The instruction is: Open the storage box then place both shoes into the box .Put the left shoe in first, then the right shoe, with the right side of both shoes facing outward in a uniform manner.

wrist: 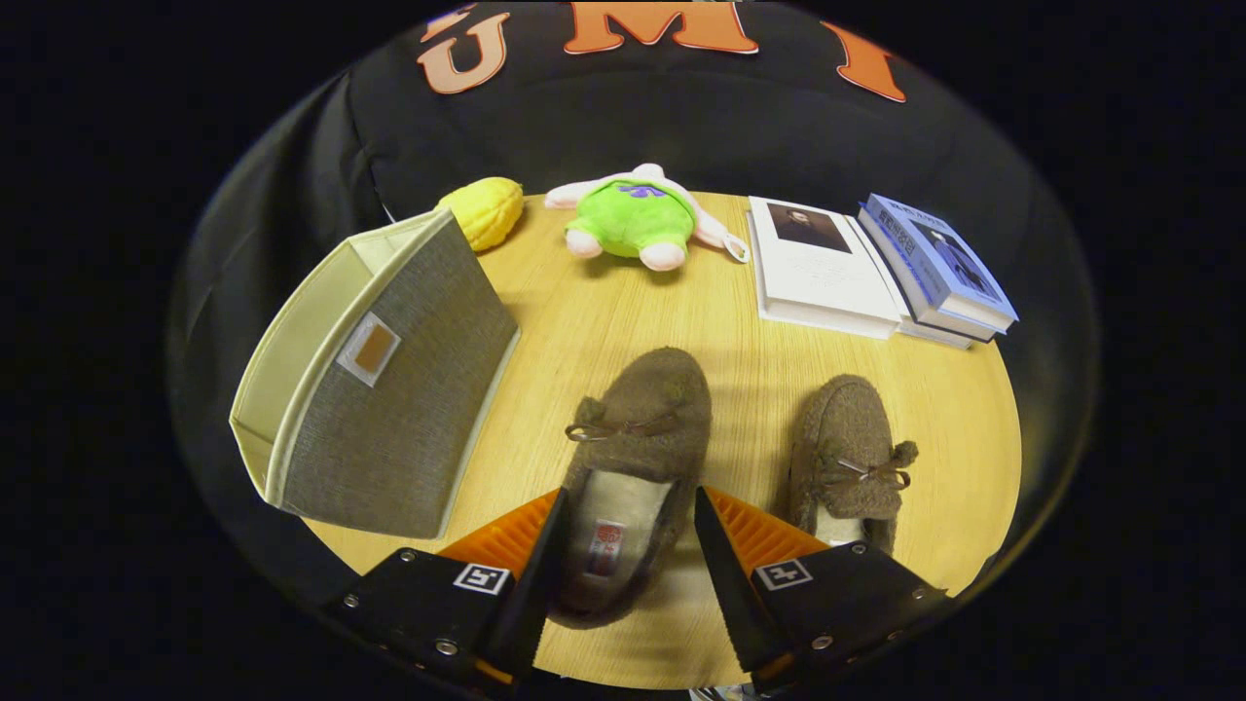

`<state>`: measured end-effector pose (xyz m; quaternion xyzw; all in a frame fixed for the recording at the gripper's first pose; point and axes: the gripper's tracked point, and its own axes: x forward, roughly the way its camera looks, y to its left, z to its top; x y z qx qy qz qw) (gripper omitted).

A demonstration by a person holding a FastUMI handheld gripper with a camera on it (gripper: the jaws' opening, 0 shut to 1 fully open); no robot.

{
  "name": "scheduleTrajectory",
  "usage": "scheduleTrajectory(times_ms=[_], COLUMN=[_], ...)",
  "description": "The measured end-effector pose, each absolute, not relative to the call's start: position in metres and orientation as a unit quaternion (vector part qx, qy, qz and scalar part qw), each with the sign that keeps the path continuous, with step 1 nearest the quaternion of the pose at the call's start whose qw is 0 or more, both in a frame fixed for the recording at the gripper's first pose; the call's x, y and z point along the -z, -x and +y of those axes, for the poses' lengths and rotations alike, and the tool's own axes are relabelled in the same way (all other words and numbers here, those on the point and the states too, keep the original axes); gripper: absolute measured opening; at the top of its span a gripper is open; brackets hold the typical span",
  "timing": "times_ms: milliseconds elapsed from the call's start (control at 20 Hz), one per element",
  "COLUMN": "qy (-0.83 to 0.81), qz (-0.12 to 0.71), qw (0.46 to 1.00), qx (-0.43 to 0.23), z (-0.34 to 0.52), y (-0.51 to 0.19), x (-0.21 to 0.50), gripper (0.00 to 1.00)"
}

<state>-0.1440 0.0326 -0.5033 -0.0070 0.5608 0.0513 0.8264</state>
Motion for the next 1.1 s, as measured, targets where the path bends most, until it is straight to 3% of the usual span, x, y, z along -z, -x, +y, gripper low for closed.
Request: scheduleTrajectory(times_ms=[550,900,1100], qy=[-0.011,-0.021,-0.076], qz=[0.553,0.556,0.580], qw=[0.833,0.830,0.809], qx=[0.004,0.033,0.048], z=[0.005,0.006,0.017], y=[0.117,0.111,0.119], x=[0.553,0.558,0.547], gripper=[0.45,0.07,0.04])
